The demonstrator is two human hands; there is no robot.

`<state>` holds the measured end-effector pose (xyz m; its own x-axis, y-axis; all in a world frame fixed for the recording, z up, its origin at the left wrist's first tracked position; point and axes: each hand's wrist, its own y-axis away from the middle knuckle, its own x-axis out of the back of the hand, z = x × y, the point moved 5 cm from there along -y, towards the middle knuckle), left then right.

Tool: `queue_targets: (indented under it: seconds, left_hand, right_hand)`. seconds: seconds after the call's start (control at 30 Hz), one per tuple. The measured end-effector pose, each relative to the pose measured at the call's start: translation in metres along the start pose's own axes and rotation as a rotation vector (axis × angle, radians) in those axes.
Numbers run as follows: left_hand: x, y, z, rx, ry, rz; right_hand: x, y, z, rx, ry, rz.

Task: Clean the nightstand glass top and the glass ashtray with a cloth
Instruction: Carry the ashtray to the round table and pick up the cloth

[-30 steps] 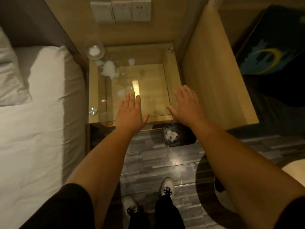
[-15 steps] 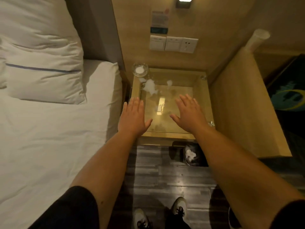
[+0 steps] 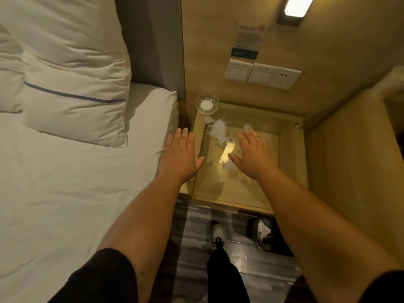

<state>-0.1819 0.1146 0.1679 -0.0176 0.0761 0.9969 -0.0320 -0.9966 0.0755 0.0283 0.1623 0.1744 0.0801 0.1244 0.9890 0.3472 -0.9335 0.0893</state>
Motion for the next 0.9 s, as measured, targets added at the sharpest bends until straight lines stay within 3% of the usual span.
queue_targets:
  seconds: [0.43,0.7,0.9]
  left_hand:
    - [-0.074,-0.163,-0.019,0.04,0.16,-0.084]
    - [-0.124,-0.254,-0.057,0.051,0.261,-0.06]
    - [-0.147,-0.29,-0.055,-0.008,0.472,-0.069]
  right_hand:
    - [-0.079,-0.172,0.051,0.055,-0.18,-0.132]
    - [-0.119,-0.266,0.046,0.083,-0.28,-0.073]
    - [-0.146,-0.292,0.038,0.096,-0.329,-0.062]
